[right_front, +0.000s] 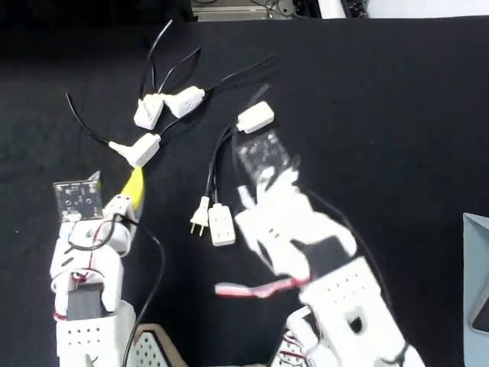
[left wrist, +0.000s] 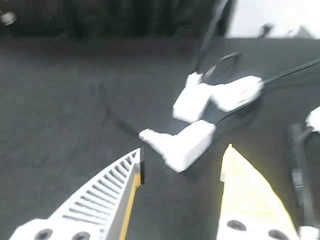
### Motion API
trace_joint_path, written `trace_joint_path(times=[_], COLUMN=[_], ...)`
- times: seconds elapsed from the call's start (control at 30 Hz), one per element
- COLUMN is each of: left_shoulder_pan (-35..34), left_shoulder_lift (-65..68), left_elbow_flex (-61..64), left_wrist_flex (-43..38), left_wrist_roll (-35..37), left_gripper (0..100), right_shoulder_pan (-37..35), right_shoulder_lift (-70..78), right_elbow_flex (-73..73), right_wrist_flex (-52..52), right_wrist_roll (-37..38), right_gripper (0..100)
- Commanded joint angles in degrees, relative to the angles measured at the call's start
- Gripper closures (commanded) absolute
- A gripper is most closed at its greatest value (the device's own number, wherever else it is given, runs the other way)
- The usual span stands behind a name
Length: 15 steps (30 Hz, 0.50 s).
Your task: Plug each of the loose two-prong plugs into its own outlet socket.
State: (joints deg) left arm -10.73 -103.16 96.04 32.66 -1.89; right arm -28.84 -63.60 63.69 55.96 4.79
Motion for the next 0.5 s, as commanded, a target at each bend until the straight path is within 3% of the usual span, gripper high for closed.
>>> trace_joint_path(times=[0.0,0.23,0.47], left_shoulder_pan=[5.76,10.51,22.99], left_shoulder_lift=[-0.18,-0.09,-0.18], left_elbow_flex=[-2.07,-6.9,-20.79], left_wrist_flex=[-2.46,-2.02,13.98], left_wrist_roll=[2.81,3.08,2.64], left_gripper=[74,74,74], right_shoulder_pan=[-6.95,-16.26,-18.64], right_shoulder_lift=[-10.07,-21.14,-21.85], right_elbow_flex=[4.09,13.23,14.99], right_wrist_flex=[-4.48,-12.31,-12.92], right_wrist_roll=[0.44,0.44,0.44], right_gripper=[98.7,98.7,98.7])
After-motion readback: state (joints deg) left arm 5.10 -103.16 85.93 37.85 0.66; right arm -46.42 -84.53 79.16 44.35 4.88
